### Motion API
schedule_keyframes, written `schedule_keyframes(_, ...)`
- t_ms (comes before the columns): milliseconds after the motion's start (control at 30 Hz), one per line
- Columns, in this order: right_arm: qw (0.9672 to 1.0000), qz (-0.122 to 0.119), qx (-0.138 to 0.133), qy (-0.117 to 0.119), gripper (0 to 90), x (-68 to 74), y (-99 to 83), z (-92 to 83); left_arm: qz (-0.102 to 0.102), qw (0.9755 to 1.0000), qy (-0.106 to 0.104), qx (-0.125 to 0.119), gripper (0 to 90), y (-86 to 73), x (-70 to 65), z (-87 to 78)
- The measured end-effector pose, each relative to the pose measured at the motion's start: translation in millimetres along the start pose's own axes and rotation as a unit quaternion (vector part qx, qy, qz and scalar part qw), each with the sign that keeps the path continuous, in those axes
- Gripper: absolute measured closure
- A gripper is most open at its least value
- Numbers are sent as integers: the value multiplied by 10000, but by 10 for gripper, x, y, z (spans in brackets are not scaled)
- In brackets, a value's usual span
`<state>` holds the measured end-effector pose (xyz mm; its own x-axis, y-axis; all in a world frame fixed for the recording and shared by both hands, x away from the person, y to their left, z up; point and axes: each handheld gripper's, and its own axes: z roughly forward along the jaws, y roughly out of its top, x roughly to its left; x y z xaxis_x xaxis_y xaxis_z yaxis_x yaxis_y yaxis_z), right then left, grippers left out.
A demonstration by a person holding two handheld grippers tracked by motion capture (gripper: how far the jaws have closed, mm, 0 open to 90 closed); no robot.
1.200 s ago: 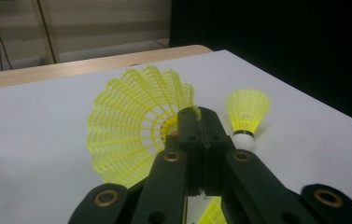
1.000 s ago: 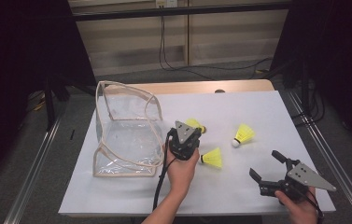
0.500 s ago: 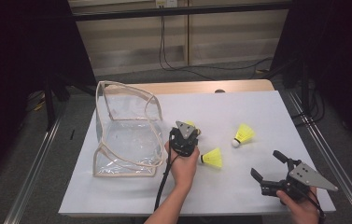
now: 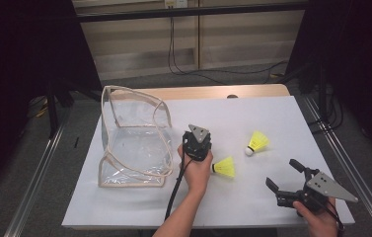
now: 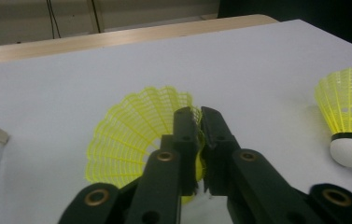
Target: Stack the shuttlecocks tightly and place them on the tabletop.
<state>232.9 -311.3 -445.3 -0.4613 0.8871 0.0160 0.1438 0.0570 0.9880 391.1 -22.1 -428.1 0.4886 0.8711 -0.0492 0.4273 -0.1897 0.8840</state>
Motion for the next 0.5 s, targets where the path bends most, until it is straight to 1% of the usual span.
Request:
schedule_keyframes(33,10000,0,0,0,4,0,0,0,-4,10000,14,15,867,1,2,-3)
schedule_keyframes(67,10000,22,2,6,4,0,-2,0,15,10000,16,34,887,4,5,-8)
schedule_keyframes(167,10000,17,10,2,4,-1,-3,0,122,9998,94,93,892,17,39,-49)
schedule_keyframes(200,10000,15,5,0,4,-2,-4,0,127,9997,162,92,893,23,54,-68)
schedule_keyframes(233,10000,16,7,-8,4,-3,-2,-2,196,9993,293,101,895,36,83,-101)
schedule_keyframes(300,10000,10,0,-12,4,-3,-2,-2,205,9992,326,139,896,41,101,-114)
schedule_keyframes(367,10000,-20,-4,-6,4,0,3,-3,310,9983,422,262,897,44,117,-133)
schedule_keyframes(433,10000,-12,6,-6,4,11,6,-4,326,9978,446,373,897,32,131,-131)
schedule_keyframes(467,10000,-41,15,4,4,12,6,-4,371,9977,426,368,897,32,132,-129)
schedule_keyframes(500,10000,-46,17,12,4,16,4,-1,336,9981,396,345,895,33,123,-118)
